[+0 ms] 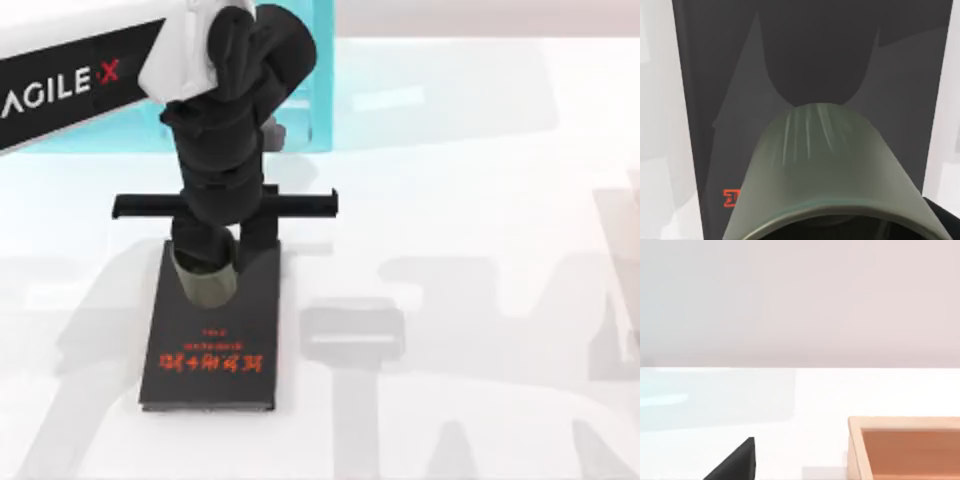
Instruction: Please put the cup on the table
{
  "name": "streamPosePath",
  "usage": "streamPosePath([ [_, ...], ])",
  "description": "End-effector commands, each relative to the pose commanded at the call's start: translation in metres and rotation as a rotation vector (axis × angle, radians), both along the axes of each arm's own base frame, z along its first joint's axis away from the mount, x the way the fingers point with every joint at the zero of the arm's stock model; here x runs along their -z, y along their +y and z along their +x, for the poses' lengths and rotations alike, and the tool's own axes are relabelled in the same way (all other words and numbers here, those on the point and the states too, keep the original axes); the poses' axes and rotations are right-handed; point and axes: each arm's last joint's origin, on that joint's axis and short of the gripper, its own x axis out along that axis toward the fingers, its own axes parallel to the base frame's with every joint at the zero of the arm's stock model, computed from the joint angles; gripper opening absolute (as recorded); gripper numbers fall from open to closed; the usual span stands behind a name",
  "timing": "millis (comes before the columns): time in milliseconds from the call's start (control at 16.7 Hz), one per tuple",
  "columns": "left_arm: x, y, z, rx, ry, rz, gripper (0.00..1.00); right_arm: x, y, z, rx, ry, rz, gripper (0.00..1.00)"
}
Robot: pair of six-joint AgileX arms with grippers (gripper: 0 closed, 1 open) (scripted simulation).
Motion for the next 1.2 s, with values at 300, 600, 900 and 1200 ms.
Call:
streamPosePath([
  [300,-0.001,-0.019,0.015,0.001,0.038,0.021,0.0,0.0,0.0,0.0,0.0,0.0,0.0,1.0],
  [600,-0.018,-0.057,0.044,-0.002,0.045,0.017,0.0,0.0,0.0,0.0,0.0,0.0,0.0,1.0],
  [900,-0.037,-0.087,0.058,-0.002,0.02,-0.012,0.0,0.0,0.0,0.0,0.0,0.0,0.0,1.0],
  [1200,-0.041,-0.098,0.055,0.0,0.015,-0.023,0.0,0.0,0.0,0.0,0.0,0.0,0.0,1.0],
])
